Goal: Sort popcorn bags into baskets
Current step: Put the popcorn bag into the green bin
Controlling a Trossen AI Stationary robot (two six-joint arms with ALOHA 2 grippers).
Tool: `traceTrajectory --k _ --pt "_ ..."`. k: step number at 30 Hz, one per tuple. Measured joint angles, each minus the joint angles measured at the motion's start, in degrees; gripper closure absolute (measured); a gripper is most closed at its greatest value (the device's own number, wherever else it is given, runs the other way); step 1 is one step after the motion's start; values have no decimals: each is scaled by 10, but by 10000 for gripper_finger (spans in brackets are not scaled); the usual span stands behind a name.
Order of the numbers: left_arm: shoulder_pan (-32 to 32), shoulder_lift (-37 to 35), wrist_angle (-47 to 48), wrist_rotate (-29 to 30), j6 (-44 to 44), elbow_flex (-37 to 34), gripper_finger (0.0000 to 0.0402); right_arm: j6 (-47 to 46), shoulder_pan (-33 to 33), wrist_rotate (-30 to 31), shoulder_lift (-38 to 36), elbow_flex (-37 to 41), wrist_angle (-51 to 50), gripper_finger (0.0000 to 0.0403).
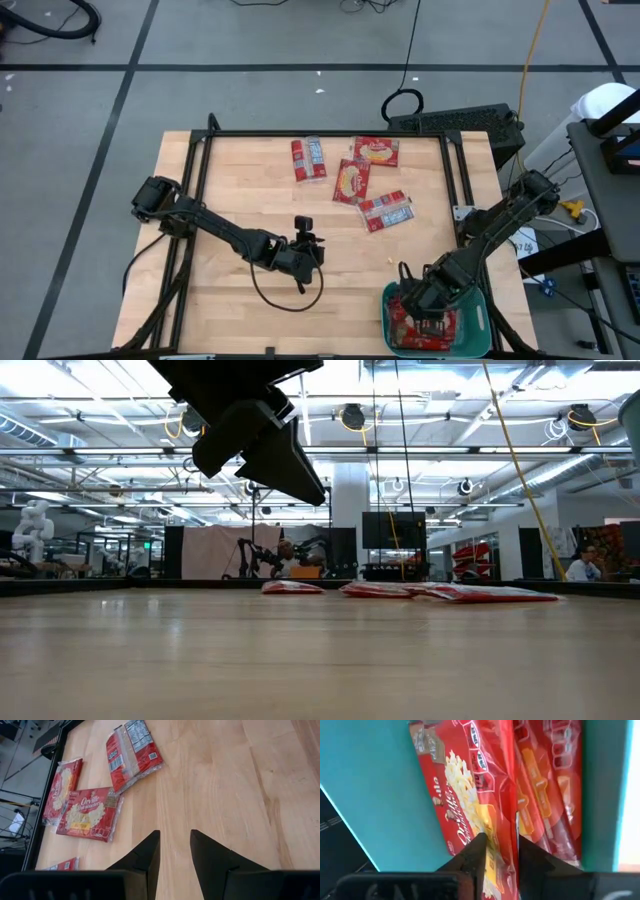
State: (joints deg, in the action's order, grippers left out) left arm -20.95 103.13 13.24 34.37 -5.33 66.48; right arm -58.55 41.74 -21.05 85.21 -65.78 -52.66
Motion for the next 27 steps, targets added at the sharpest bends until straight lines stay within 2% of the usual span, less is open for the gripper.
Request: traceTrajectory --k 10,17,24,27 --pt "0 0 0 -15 -3 0 291 23 -29 13 0 0 8 273" --pt "7 0 -7 -22 -3 0 291 -18 -54 20 0 -42 7 269" --pt "20 0 -48 -87 -1 0 291 10 -68 142 -1 -98 40 282" --pt "21 0 -60 -94 -4 0 291 10 -79 193 -1 -101 34 290"
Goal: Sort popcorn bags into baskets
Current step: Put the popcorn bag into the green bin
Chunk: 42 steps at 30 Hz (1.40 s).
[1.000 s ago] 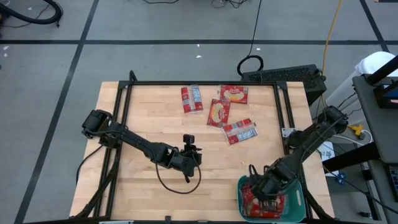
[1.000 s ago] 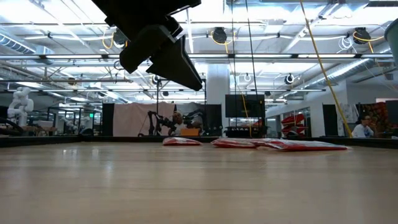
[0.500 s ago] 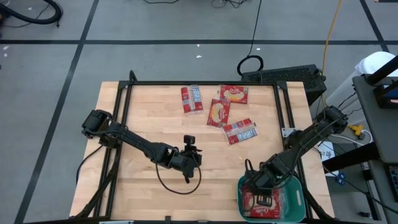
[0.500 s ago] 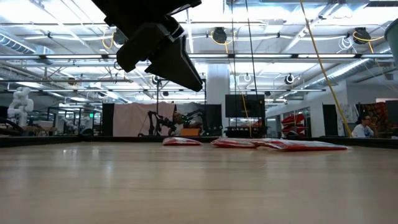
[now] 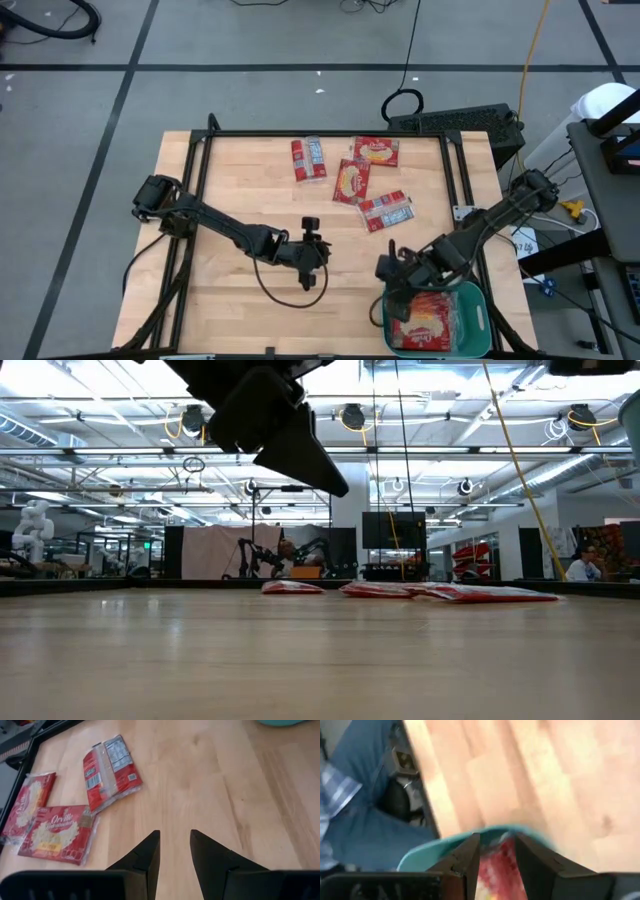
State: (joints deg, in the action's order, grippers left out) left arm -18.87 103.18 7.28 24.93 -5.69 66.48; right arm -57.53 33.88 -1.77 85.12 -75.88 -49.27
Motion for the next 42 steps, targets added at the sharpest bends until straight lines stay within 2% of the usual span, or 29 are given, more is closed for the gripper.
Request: traceTrajectory --k 3,5,10,13,17,19,27,30,35,38,42 --pt "0 0 -4 0 -5 0 291 31 -10 38 0 0 -4 296" --pt "1 0 -4 0 -6 0 291 60 -16 92 0 0 -3 298" --pt "8 0 0 0 -7 0 291 126 -27 303 0 0 -3 298" --pt "13 0 1 0 -21 0 291 139 -33 409 0 7 1 298" --pt "24 0 -10 0 -37 0 291 136 -52 497 0 36 3 298" --pt "33 0 -18 0 -42 0 291 129 -66 523 0 65 11 298" --pt "75 3 -36 0 -40 0 291 137 -168 518 1 195 136 298" --pt "89 8 -48 0 -42 0 291 151 -228 457 1 218 177 298" --pt "113 20 -74 -15 -47 -1 291 166 -335 315 1 266 269 298" --pt "126 36 -99 -29 -48 1 291 171 -373 287 1 293 323 298" --pt "132 58 -96 -53 -48 0 291 164 -394 256 0 319 344 298"
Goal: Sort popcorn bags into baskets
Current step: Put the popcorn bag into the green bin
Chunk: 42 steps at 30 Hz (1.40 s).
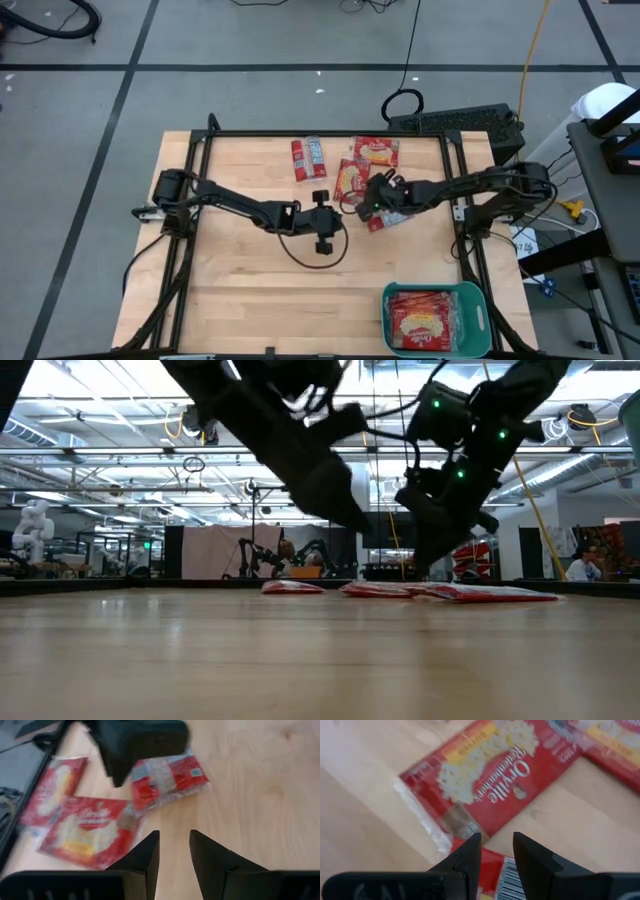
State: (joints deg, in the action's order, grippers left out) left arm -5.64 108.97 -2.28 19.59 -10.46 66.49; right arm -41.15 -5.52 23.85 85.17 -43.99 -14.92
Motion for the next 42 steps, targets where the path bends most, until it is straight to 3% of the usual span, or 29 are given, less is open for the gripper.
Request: traceTrajectory --k 10,18,23,28,35,42 --pt "-6 25 3 -3 2 -6 291 -61 1 -34 7 60 23 298" --pt "-16 25 -39 -8 2 -6 291 -62 18 -67 28 113 213 298" --pt "-16 25 -50 -22 0 -6 291 -62 39 -105 54 113 296 298" --pt "-13 29 -55 -31 -39 -6 287 -56 56 -107 72 114 360 298" --pt "-10 50 -34 -34 -43 -6 224 -9 56 -106 38 113 371 298" --pt "4 100 -85 -26 -40 -6 154 65 56 -87 -12 113 347 298"
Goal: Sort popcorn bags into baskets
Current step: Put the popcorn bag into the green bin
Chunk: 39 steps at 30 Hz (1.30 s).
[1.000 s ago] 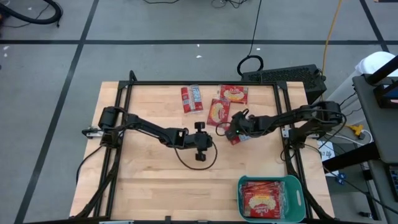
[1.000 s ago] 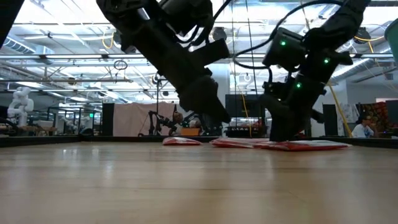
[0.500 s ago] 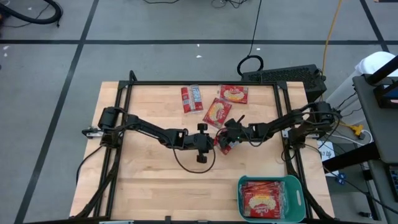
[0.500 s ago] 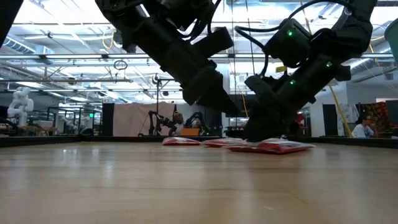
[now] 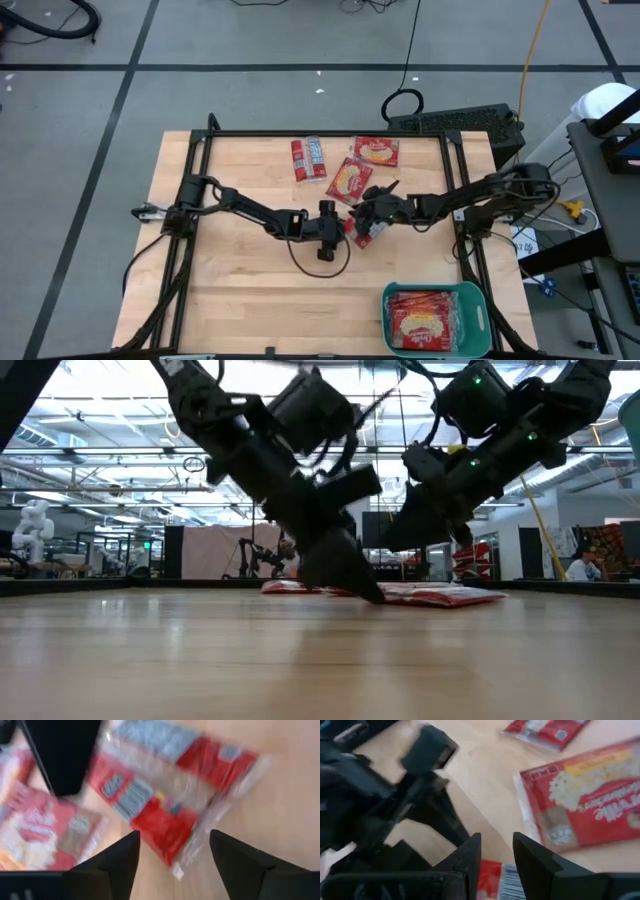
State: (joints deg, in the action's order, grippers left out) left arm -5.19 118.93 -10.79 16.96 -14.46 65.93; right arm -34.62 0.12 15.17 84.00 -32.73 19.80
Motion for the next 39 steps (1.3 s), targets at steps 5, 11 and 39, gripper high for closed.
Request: traceTrajectory --k 5,11,39 --pt "18 15 -14 -22 1 2 146 37 0 -1 -14 0 -2 298" --pt "48 17 -16 -118 17 2 214 40 0 13 -13 0 1 298" --pt "39 -111 108 -85 46 -1 400 -33 116 89 -73 0 -133 298"
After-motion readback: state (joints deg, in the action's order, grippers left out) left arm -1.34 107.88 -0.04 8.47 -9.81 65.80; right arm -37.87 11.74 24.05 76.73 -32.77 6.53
